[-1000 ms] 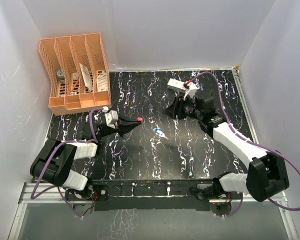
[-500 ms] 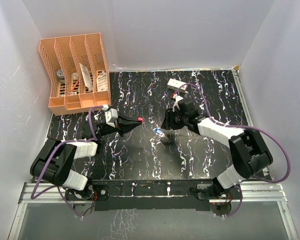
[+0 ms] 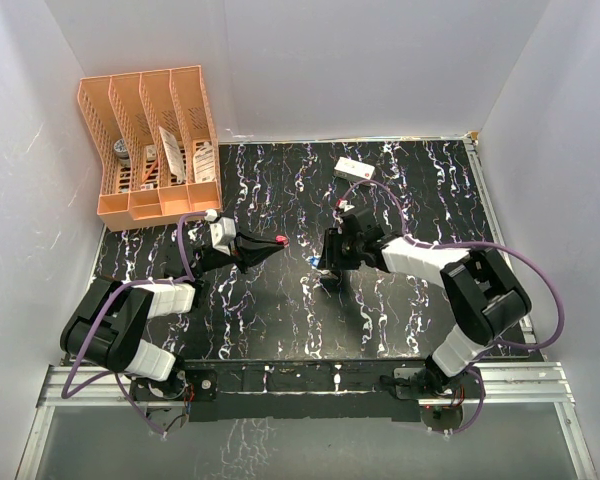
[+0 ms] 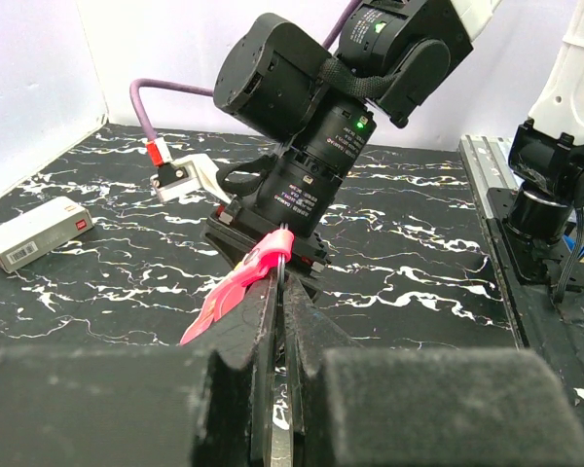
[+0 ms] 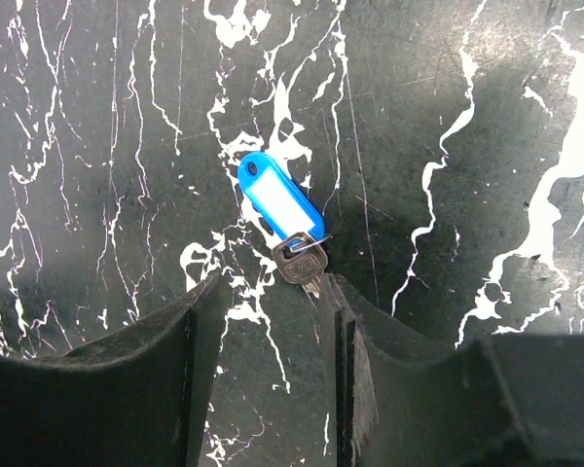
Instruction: Put the keys on the keyring
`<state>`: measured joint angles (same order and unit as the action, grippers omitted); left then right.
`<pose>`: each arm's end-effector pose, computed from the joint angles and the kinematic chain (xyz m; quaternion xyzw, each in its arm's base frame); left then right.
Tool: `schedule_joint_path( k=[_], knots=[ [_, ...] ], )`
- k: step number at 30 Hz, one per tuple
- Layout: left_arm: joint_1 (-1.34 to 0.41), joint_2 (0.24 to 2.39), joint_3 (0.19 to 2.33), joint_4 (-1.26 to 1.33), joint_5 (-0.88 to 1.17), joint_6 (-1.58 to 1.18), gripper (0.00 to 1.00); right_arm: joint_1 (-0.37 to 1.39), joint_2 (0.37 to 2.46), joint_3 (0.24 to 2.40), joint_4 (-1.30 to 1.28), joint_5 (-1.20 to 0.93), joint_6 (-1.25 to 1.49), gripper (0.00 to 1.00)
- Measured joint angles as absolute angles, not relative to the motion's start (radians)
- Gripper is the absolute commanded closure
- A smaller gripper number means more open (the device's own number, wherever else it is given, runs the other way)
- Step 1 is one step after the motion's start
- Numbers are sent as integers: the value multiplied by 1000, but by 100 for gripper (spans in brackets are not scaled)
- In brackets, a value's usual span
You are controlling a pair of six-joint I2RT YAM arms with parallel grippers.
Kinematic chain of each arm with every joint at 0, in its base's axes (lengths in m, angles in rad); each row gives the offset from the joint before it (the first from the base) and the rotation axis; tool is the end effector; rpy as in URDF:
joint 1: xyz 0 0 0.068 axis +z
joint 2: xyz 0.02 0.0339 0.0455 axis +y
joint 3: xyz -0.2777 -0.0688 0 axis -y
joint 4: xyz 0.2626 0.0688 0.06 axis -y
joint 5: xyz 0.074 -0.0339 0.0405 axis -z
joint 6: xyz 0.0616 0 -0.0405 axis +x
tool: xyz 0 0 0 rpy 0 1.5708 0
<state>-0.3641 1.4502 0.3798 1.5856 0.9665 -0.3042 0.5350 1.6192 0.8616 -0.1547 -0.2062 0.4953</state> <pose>0.2250 -0.1400 0.2413 0.4146 0.4337 -0.4720 0.6459 0.2926 0.1881 0.1478 -0.0520 0.9404 0.2432 0.2319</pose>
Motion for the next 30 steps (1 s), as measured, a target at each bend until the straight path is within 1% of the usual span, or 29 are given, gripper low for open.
schedule_joint_path(
  k=[17,28,30],
  knots=[
    [-363,1445,380,1562,970,-276,100,537,1699,913,-154,-170,548,64],
    [-362,1422,380,1536,976,-257,100,537,1708,915,-149,-155,559,74],
    [-362,1418,380,1530,976,-253,100,537,1708,915,-149,-155,560,78]
  ],
)
